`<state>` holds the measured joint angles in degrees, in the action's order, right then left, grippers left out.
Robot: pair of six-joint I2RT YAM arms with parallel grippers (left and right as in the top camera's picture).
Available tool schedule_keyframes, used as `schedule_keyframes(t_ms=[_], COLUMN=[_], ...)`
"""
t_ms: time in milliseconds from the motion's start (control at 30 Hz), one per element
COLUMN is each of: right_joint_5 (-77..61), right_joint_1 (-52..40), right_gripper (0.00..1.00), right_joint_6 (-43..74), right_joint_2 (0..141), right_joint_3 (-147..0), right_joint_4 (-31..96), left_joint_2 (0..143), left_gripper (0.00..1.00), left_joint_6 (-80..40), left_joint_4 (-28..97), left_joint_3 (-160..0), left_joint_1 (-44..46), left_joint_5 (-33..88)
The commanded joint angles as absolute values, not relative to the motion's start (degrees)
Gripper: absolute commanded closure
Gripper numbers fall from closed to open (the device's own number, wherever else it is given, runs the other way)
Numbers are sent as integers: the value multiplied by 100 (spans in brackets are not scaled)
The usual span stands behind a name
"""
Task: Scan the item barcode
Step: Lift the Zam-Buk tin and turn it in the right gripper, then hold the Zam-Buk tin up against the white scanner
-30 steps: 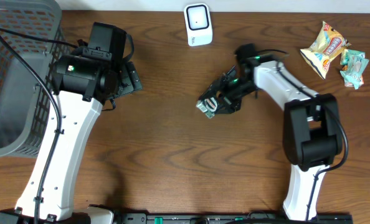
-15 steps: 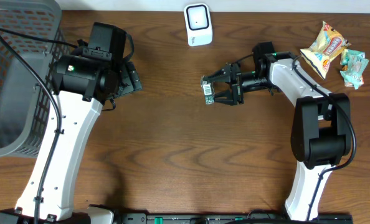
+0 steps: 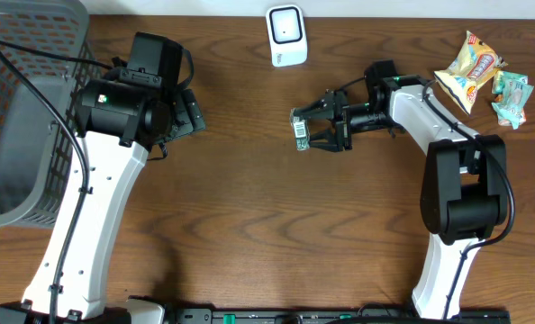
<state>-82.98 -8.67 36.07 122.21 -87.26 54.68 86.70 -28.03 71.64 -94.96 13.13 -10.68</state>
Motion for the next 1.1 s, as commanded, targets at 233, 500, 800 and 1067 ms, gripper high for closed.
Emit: schedule_keyframes(t_ms=[233,500,800,1067], right_joint_5=[-5319,-4342,-1966,-145], right_joint_1=[-1288,-1431,-1811,-1990], right_gripper=[51,46,49,46], right_joint_6=[4582,5293,4877,3658], right_joint_2=[12237,12237,12241,12779], right_joint_3=[-8700,-8799,-10138,-11461], right_joint_4=[4246,2154,2246,1953], left_joint_2=[8685,8685,8685,8685], left_gripper=[2,2,2,2], left_joint_6=[-2746,-2746,-2746,-2746], left_joint_4=[7179,7179,7179,7179], left_joint_3=[-9544,-9544,-9544,-9544], left_joint_1=[1293,1293,1293,1293], left_joint_5=[-1140,-1140,-1140,-1140])
